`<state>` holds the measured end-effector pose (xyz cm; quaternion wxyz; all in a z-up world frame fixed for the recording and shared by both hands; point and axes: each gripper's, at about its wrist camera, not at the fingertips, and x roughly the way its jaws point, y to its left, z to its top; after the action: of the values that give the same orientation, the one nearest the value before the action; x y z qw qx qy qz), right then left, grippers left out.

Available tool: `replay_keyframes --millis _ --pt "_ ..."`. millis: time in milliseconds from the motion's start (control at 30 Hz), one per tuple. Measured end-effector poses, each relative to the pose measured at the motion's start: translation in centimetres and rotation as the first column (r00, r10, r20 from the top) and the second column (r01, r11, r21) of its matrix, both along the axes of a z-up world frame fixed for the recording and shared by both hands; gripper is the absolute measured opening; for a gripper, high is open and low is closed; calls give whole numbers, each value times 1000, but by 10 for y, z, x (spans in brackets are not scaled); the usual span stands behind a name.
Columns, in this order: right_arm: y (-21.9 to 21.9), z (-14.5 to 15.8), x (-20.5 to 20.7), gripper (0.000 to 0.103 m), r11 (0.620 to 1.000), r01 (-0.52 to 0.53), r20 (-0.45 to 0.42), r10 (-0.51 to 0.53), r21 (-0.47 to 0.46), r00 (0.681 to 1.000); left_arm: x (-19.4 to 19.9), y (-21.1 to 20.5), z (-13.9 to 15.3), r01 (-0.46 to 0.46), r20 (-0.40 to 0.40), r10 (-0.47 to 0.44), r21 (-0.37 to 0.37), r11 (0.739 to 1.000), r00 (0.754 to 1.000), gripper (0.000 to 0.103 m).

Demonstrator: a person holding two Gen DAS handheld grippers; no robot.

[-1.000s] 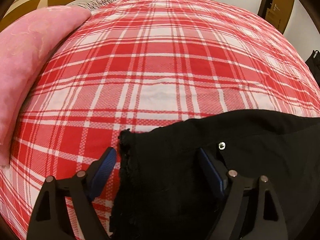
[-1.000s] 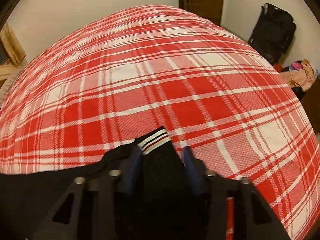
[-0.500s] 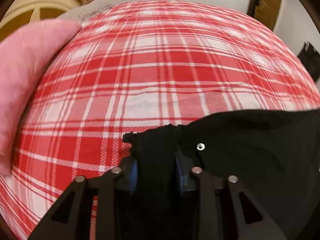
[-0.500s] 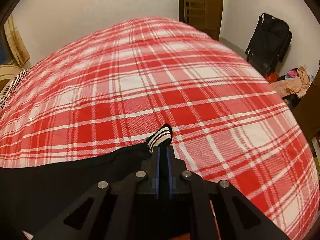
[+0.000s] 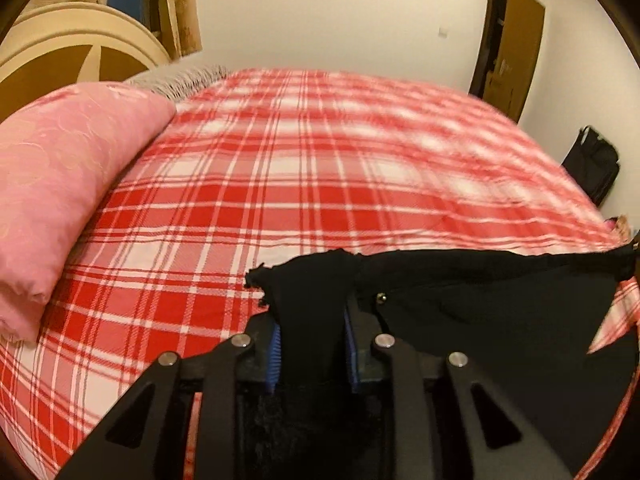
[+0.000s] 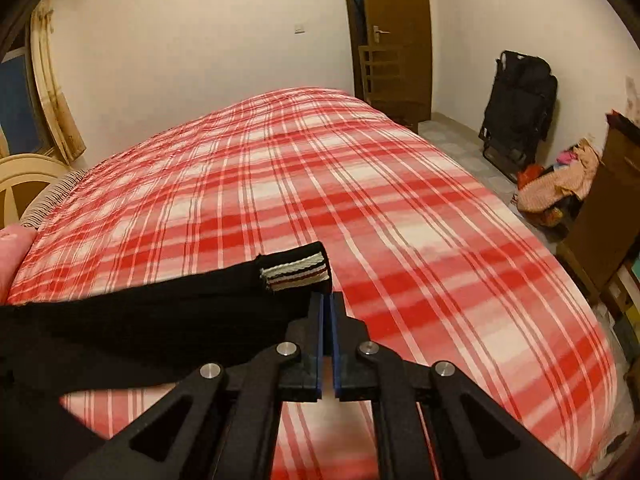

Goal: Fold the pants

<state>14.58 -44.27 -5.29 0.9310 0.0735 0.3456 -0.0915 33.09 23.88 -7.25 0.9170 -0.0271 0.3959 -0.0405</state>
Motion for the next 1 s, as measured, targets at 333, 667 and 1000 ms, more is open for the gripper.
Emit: replay_keyframes --millis 333,667,1000 --pt "-7 -61 -88 3 1000 29 -161 -28 5 987 -99 8 -1 62 54 -60 -35 997 997 26" --pt "45 -12 -126 68 987 1 -94 -17 -163 995 -139 10 -41 63 33 -62 -47 997 998 26" --pt "326 -53 -52 68 718 -653 -235 610 -241 757 -148 9 -37 68 77 -63 -64 996 995 25"
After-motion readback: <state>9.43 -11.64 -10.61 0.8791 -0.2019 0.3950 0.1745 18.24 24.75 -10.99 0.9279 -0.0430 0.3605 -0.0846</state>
